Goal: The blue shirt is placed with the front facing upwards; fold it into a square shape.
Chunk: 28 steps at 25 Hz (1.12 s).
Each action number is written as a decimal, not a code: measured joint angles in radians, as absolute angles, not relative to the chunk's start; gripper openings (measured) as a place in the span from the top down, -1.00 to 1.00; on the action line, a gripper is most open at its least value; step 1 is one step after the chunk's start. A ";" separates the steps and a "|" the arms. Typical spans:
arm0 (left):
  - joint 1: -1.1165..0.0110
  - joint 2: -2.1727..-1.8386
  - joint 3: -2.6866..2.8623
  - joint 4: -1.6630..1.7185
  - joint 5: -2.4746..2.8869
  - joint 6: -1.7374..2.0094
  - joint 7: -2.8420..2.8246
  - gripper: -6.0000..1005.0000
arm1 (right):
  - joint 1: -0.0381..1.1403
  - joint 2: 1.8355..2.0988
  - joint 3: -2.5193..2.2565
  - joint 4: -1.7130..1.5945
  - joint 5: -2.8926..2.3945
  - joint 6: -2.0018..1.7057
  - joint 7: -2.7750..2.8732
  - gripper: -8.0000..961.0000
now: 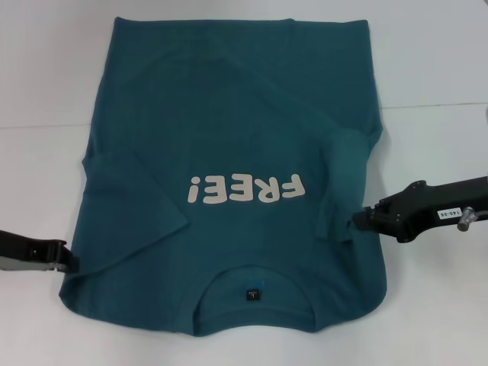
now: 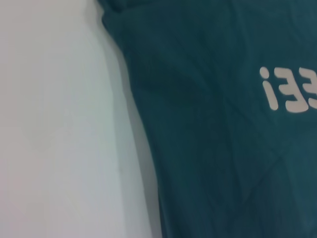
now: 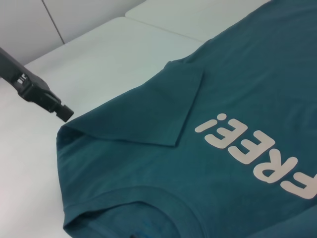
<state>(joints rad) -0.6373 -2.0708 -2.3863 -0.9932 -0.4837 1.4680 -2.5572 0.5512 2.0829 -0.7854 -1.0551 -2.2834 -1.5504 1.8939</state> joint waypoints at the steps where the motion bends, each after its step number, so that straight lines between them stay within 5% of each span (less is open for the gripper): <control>1: -0.640 -2.068 -2.385 -0.983 -0.483 1.469 -2.560 0.92 | 0.553 2.083 -0.785 -1.055 -2.284 -1.550 1.894 0.95; 28: -0.659 -2.044 -2.385 -0.966 -0.479 1.474 -2.621 0.89 | 0.606 2.074 -0.785 -1.013 -2.323 -1.524 1.901 0.95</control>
